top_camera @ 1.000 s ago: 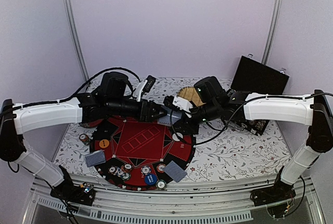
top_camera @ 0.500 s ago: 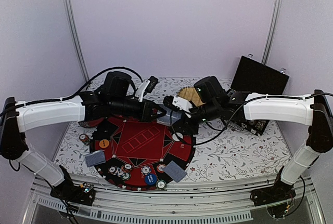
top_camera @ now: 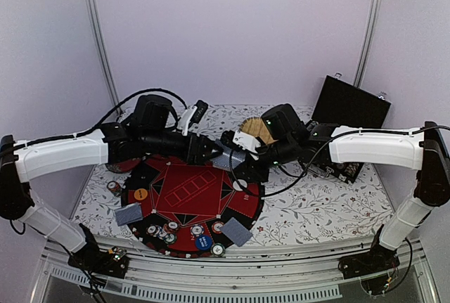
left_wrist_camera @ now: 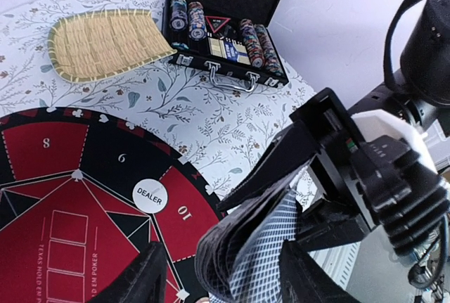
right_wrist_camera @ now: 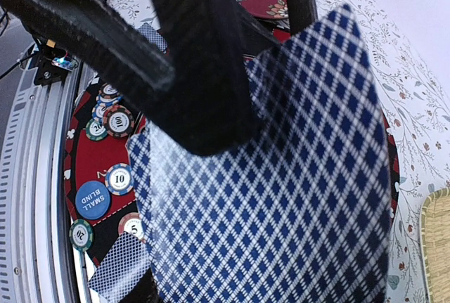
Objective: Distribute texas hold em gaming equipment
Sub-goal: Adjust the poker card in the face-down deck piles, then pick up the poker card from the face-down deck piles, then distribute the small blind button in the dealer area.
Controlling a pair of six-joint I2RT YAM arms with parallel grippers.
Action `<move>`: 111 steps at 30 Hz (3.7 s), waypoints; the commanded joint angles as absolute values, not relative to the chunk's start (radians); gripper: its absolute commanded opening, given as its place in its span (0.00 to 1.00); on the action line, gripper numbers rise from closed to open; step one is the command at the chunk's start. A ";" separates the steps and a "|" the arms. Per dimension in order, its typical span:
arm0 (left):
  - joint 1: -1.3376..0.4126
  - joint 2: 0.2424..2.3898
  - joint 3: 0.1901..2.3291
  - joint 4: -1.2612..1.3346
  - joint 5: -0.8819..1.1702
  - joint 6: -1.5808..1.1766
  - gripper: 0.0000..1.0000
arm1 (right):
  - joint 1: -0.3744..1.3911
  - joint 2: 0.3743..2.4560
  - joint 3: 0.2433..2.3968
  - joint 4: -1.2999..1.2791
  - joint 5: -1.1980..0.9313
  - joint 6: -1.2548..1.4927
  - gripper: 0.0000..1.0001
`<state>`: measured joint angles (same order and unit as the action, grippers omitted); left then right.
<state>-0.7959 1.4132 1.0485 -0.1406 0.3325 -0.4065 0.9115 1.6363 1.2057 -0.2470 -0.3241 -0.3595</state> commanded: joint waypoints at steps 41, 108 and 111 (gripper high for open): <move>-0.675 1.165 0.938 -0.031 0.524 -0.468 0.00 | 0.821 1.581 1.146 -0.224 -0.282 -0.358 0.43; -0.834 1.457 0.996 -0.149 0.433 -0.353 0.76 | 0.741 1.454 1.119 -0.318 -0.249 -0.296 0.44; -0.818 1.344 0.958 -0.061 0.355 -0.411 0.89 | 0.774 1.470 1.126 -0.300 -0.255 -0.295 0.44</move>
<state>-0.8463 1.4567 0.9913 -0.1322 0.4866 -0.3439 0.7368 1.4784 1.1110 -0.3290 -0.2241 -0.3065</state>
